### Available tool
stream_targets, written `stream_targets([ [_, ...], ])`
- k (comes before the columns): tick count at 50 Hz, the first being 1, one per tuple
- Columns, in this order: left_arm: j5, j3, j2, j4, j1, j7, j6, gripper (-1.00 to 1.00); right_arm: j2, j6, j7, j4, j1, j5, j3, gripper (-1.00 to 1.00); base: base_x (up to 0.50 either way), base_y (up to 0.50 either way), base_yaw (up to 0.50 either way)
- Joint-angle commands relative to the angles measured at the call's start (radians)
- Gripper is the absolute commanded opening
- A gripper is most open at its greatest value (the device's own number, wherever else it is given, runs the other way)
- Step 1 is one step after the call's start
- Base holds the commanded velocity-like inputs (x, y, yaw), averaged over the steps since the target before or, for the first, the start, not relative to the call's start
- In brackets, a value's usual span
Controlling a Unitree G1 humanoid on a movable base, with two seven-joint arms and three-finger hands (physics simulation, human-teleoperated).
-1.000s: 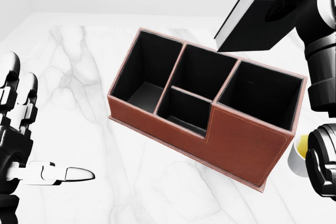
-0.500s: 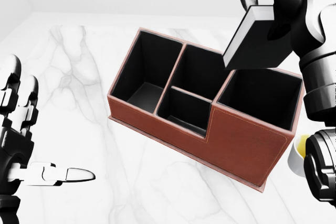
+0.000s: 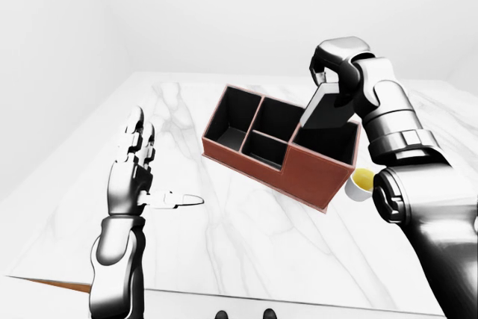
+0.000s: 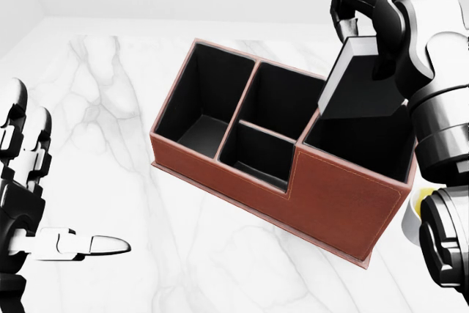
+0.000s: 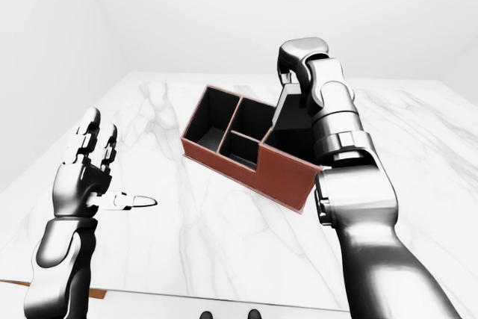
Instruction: Pick up the book and place it in the right compartment of the caddy.
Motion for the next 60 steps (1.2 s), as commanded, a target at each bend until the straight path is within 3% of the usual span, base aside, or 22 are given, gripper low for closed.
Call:
stream_targets([
  [1, -0.002, 0.002, 0.000, -0.001, 0.004, -0.003, 0.000, 1.00, 0.001, 0.006, -0.057, 0.043, -0.009, -0.033, 0.005, -1.00, 0.00, 0.00, 0.00],
  [41, -0.002, 0.006, 0.001, 0.027, 0.005, -0.001, 0.000, 1.00, 0.013, 0.047, -0.162, 0.183, -0.015, -0.093, 0.033, -1.00, 0.00, 0.00, 0.00],
  [60, -0.004, 0.016, 0.003, 0.036, 0.008, -0.003, 0.000, 1.00, 0.031, 0.102, -0.202, 0.256, -0.035, -0.101, 0.037, -1.00, 0.00, 0.00, 0.00],
])
